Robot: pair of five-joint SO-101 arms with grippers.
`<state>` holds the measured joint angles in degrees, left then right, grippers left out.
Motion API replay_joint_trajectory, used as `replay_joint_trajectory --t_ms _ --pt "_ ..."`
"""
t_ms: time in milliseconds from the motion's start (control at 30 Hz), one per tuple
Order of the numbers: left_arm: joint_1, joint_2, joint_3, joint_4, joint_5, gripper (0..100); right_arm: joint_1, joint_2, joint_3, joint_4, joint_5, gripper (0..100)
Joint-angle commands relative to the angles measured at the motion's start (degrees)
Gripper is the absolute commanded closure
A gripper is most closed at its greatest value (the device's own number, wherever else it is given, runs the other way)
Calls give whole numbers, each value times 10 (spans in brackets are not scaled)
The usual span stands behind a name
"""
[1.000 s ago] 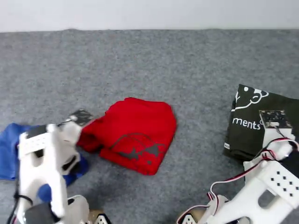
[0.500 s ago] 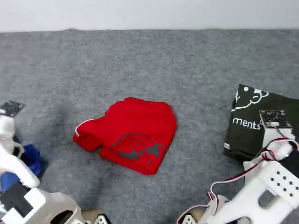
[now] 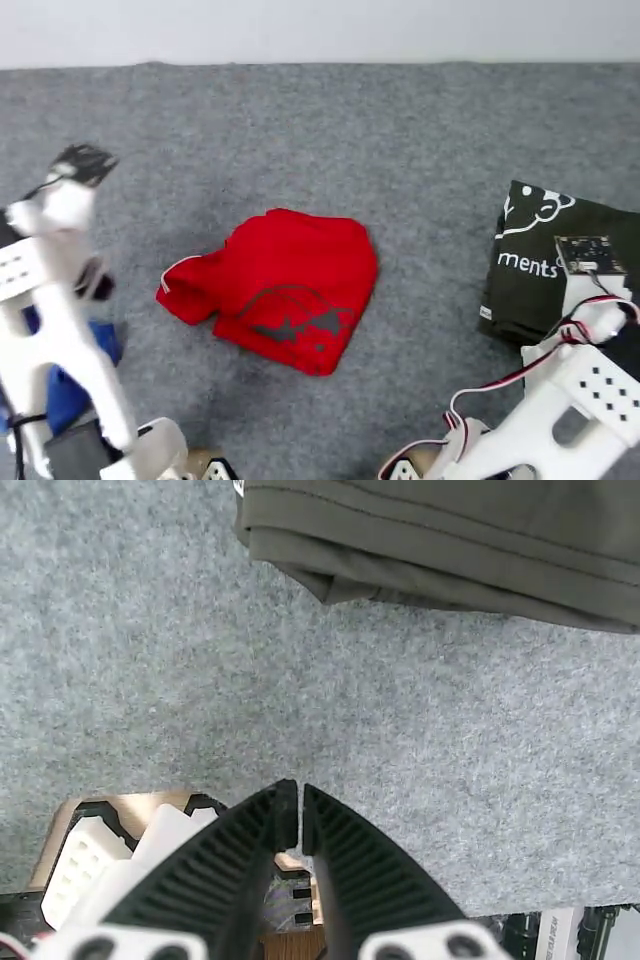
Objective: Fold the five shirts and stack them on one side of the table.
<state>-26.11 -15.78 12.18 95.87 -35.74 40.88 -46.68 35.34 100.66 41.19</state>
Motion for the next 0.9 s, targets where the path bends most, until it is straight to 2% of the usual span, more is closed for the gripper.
replay_joint_trajectory --t_ms 0,167,333,700,867 --pt "102 1 -26 -28 106 780 -6 -11 -5 20 3 983" --pt "205 76 -29 -93 171 779 -6 -12 -4 20 3 983" --pt "259 136 -30 -171 205 779 -6 -12 -2 20 4 983" --pt "280 254 -30 -340 262 779 -6 -8 -2 20 3 983" --pt "301 318 -30 -361 258 784 -6 -9 19 20 5 983"
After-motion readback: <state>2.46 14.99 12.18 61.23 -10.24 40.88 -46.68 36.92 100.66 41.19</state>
